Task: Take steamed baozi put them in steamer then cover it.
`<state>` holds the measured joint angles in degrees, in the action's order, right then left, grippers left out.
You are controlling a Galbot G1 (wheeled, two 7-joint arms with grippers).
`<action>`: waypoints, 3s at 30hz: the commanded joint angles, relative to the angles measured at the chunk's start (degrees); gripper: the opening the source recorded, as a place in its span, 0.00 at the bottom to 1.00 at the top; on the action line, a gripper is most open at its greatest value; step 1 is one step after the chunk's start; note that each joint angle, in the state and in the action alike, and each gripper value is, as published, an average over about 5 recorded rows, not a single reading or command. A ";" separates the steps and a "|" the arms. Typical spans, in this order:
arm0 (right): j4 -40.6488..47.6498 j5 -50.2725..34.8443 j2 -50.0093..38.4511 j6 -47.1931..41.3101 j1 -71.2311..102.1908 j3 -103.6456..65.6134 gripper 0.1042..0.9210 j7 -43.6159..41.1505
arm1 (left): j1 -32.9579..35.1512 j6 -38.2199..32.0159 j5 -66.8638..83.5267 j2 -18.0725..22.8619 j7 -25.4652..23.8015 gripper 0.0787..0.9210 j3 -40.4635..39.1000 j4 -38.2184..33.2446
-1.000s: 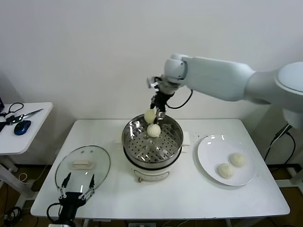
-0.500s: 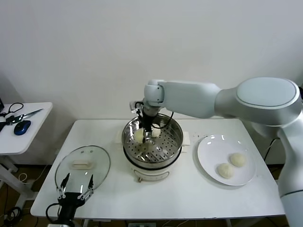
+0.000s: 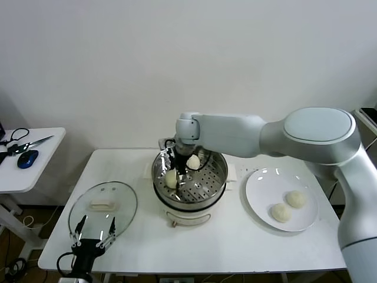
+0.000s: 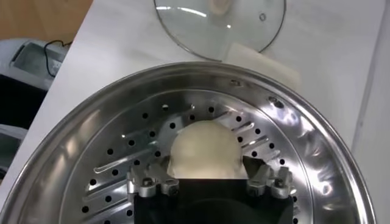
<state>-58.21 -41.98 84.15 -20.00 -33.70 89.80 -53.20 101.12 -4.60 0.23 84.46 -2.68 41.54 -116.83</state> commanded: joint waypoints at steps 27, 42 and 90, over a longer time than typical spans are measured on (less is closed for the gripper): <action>-26.91 24.43 -57.27 6.03 4.20 -10.57 0.88 -6.87 | 0.84 0.89 -1.31 0.71 0.71 0.88 -0.35 -2.02; -15.70 36.29 -55.79 8.92 30.64 -30.26 0.88 -7.89 | 0.66 1.40 -2.50 1.61 0.54 0.88 0.74 -1.70; -7.03 38.35 -45.56 18.93 18.98 -25.18 0.72 -12.17 | 0.29 1.27 -3.84 2.14 1.36 0.88 0.05 0.04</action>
<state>-64.82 -3.00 38.00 -6.82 -5.43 59.44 -64.26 101.24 -3.26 -3.69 86.79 -1.34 41.59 -116.78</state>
